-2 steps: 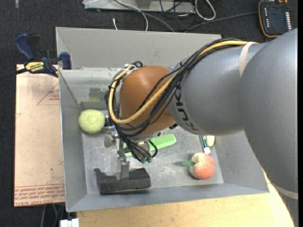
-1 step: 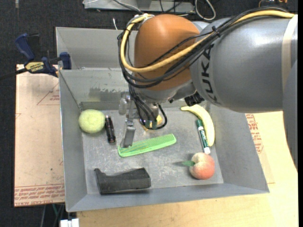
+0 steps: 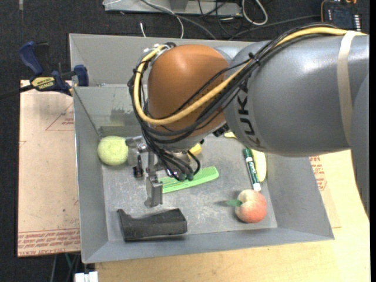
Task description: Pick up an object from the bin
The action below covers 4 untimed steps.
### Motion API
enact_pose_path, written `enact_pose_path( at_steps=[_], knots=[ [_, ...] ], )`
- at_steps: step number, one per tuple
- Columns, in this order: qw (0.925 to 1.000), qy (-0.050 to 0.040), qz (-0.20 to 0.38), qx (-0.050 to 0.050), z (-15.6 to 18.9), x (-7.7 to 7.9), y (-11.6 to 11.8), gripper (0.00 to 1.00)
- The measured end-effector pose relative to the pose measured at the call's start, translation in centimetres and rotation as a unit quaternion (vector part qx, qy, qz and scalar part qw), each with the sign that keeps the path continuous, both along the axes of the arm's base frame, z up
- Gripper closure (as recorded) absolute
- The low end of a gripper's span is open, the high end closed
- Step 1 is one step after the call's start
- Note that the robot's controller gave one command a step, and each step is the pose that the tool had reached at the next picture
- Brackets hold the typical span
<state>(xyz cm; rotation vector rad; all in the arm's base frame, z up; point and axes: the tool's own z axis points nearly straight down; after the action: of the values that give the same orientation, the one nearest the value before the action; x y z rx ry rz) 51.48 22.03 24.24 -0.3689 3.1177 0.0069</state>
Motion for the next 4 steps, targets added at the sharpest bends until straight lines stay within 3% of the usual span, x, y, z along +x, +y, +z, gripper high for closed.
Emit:
enact_pose_path(
  at_steps=[1,2,3,4],
  knots=[
    [0.9768,-0.0037,-0.214,0.002,2.1,-0.8,-3.7,0.0],
    [0.9956,0.0005,-0.094,0.001,14.2,1.0,1.0,0.0],
    [0.9881,-0.0001,-0.154,0.0,5.3,0.3,-0.6,0.0],
    [0.9992,-0.0061,-0.04,0.003,12.9,1.3,1.5,0.0]
  ],
)
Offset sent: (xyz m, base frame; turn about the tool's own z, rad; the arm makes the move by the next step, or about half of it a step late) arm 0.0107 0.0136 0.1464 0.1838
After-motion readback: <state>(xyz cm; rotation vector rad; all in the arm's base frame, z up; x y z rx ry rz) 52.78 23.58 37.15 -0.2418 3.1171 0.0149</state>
